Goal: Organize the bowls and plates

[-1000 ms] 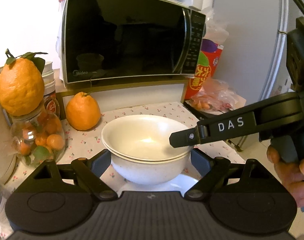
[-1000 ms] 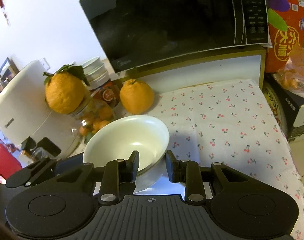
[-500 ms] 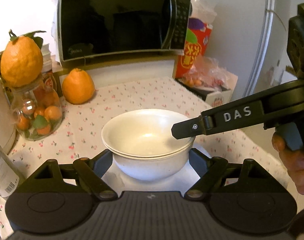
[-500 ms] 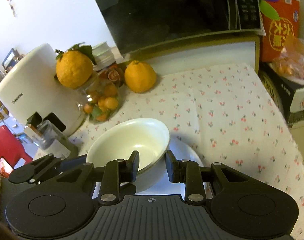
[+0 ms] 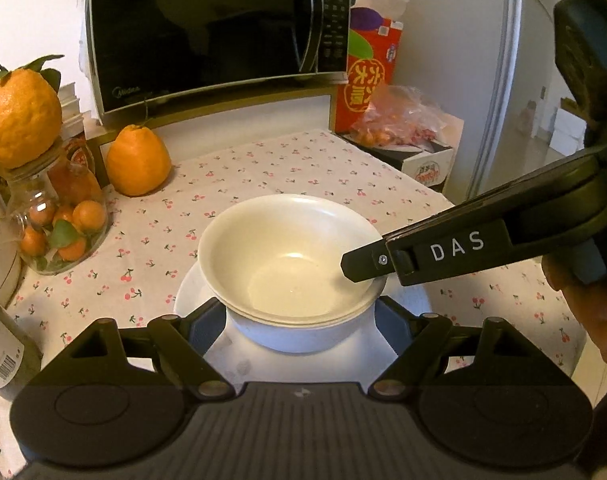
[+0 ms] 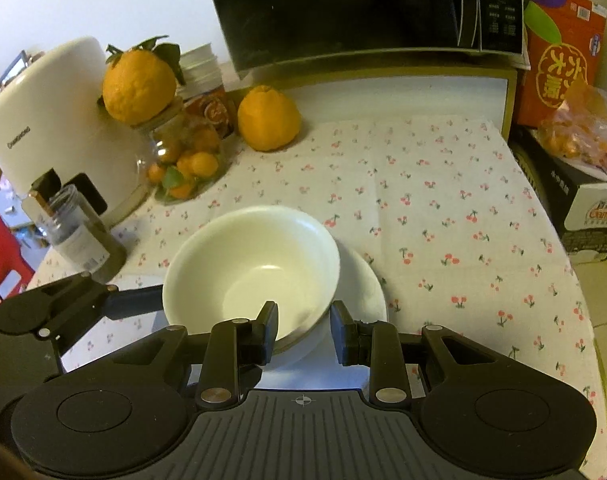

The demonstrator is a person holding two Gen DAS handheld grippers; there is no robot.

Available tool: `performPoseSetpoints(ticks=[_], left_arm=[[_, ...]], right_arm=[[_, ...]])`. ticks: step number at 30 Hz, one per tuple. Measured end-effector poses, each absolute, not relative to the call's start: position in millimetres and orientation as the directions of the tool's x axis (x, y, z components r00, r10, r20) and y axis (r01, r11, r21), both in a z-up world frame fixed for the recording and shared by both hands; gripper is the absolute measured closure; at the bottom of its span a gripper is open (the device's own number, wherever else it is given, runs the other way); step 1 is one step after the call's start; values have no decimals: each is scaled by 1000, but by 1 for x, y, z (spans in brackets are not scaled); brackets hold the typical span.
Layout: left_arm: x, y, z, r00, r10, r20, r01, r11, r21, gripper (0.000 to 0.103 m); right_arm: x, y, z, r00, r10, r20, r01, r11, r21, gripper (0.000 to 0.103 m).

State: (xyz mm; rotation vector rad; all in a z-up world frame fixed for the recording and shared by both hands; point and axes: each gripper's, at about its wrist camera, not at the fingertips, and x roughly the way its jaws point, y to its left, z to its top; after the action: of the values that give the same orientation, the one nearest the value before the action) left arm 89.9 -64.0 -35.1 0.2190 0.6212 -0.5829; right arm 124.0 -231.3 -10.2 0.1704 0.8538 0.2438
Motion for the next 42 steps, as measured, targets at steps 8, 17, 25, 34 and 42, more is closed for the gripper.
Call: performPoseSetpoints(ticks=[8, 17, 25, 34, 42], left_arm=[[87, -63, -35, 654, -448, -609, 571, 821, 9, 25], [87, -63, -36, 650, -440, -620, 571, 821, 17, 20], [86, -63, -31, 650, -417, -636, 553, 833, 19, 3], [82, -48, -4, 659, -343, -669, 453, 891, -10, 0], [70, -35, 8, 653, -213, -727, 269, 962, -40, 0]], right_arm=[[119, -233, -8, 611, 306, -730, -137, 949, 283, 75], [114, -228, -6, 607, 312, -731, -143, 948, 286, 72], [113, -235, -1, 634, 299, -713, -109, 947, 301, 36], [112, -262, 17, 658, 301, -690, 5, 915, 405, 23], [92, -261, 26, 594, 291, -750, 23, 926, 377, 11]])
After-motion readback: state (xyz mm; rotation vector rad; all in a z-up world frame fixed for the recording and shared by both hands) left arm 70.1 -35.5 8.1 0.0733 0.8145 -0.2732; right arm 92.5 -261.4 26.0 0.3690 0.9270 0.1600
